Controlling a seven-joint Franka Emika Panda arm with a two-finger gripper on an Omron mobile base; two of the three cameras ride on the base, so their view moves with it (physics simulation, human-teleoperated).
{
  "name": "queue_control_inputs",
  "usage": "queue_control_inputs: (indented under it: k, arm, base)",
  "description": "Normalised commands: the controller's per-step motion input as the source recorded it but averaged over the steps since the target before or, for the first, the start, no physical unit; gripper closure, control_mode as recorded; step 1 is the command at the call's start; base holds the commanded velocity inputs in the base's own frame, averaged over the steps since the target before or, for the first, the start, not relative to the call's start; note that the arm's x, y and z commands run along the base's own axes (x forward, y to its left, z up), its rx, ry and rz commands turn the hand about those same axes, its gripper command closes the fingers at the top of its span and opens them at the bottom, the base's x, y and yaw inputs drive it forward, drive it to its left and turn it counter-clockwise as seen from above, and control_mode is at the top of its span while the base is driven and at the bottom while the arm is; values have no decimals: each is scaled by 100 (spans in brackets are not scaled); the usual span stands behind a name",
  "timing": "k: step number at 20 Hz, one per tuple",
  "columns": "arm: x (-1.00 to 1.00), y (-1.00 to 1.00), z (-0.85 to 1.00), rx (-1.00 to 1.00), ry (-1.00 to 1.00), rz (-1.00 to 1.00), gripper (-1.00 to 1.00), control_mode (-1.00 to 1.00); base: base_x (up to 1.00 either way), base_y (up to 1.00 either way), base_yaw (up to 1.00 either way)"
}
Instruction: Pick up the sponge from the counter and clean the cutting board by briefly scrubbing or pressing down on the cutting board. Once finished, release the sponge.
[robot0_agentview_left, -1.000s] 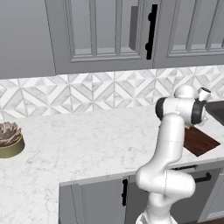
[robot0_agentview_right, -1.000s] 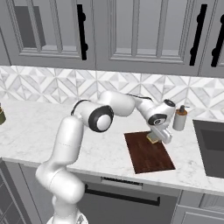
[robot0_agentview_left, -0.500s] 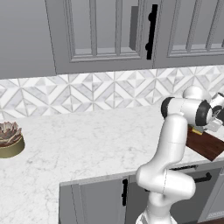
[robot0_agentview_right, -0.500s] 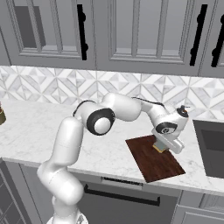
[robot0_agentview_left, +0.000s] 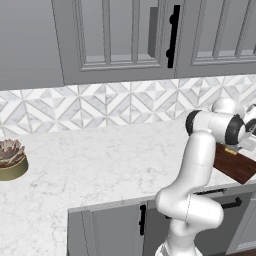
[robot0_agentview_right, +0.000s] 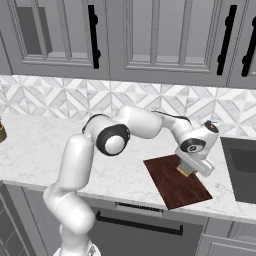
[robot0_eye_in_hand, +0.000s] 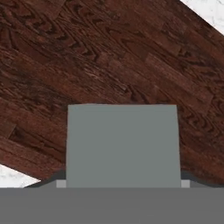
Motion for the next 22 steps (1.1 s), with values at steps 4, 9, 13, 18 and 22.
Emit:
queue_control_inputs:
  k: [4,9,13,18,22]
  arm:
    - [-59,-30,0,-5,-7,33,100,-100]
    - [-98,-39,-18,-2,-16,33,100,-100]
    - [-100,-38,-31,0,-18,31,100,-100]
    - [-100,-39,-34,0,-17,33,100,-100]
    - [-100,-47,-29,-1,-19,37,100,-100]
  base:
    - [0,0,0]
    - [0,0,0]
    - [0,0,0]
    - [0,0,0]
    - [0,0,0]
